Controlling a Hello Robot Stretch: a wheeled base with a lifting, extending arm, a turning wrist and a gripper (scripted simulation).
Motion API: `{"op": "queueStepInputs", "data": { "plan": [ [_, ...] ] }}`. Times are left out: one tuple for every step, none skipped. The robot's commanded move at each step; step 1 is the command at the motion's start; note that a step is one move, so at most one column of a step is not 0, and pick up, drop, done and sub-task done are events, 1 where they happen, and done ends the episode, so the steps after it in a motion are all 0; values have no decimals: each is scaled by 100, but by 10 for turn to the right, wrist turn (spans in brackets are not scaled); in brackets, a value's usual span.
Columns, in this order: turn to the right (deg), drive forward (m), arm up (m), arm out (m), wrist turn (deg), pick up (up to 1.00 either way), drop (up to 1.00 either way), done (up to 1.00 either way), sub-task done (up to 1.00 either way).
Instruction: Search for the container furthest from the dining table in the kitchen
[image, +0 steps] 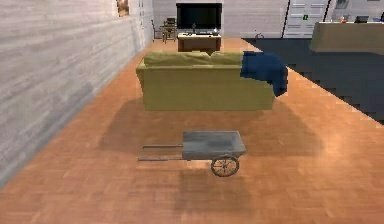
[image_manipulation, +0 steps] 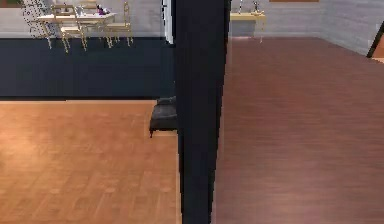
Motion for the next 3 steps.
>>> {"op": "queueStepInputs", "data": {
  "plan": [
    [0, 30, 0, 0, 0, 0, 0, 0, 0],
    [450, 0, 0, 0, 0, 0, 0, 0, 0],
    [300, 0, 0, 0, 0, 0, 0, 0, 0]
  ]
}}
